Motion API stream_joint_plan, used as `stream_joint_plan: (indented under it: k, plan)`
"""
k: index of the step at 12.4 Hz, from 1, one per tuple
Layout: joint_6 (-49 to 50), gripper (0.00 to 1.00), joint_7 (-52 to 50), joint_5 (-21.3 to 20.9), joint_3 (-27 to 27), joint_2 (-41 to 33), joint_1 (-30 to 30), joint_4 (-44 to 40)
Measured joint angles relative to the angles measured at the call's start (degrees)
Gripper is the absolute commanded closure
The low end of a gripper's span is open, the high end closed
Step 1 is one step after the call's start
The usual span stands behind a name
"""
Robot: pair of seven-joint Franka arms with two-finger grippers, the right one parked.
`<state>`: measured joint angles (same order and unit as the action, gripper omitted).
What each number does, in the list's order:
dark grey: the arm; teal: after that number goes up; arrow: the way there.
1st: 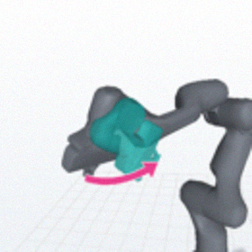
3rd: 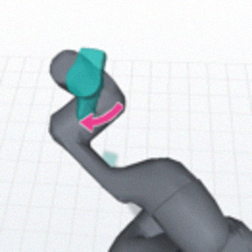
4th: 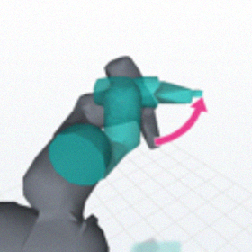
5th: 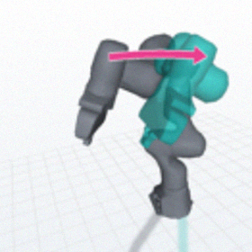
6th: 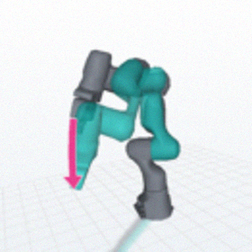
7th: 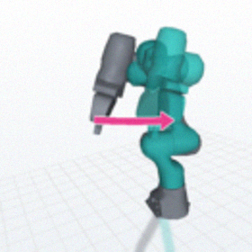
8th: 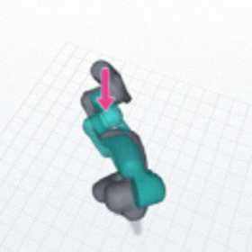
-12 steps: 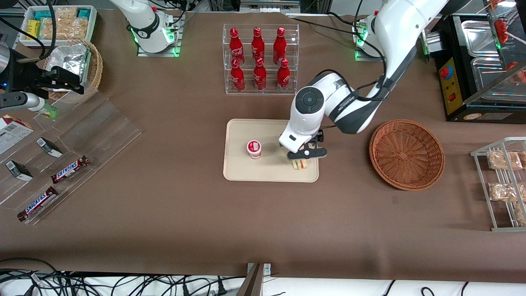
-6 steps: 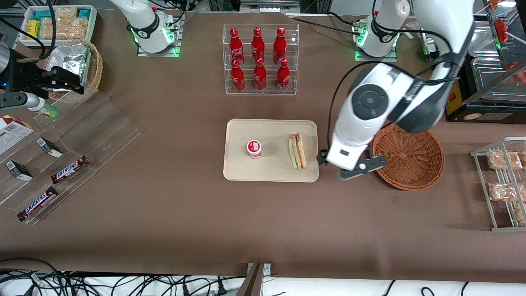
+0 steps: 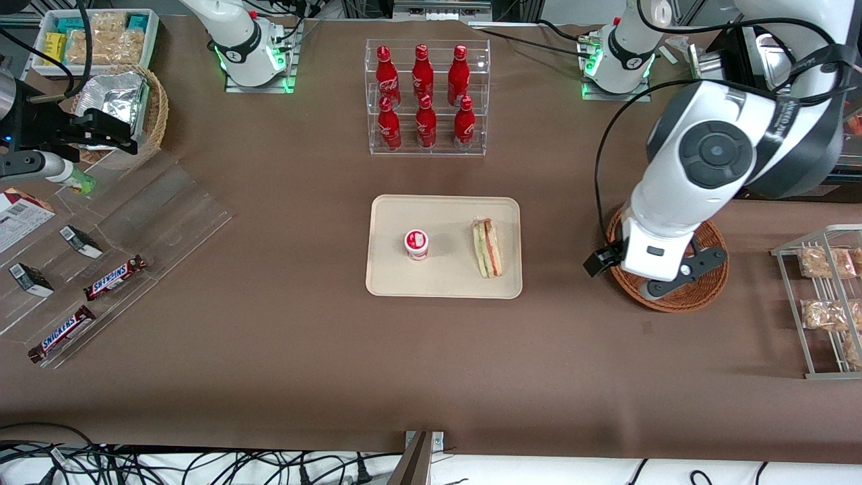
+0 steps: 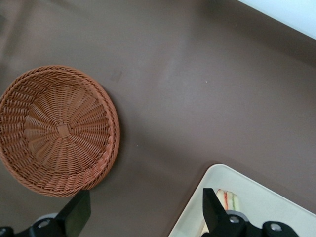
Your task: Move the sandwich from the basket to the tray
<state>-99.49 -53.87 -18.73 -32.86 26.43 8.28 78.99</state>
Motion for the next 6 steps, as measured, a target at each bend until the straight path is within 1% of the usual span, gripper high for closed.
stream_joint_plan:
  k: [2,4,6]
  plan:
    - [1.7,0.0,4.8,2.4,1.9,-1.3,0.4,0.0]
    - [4.0,0.0,12.7,7.3,6.9,-4.3,0.2,0.1]
    - [7.1,0.0,21.5,11.2,12.1,-8.6,0.2,0.6]
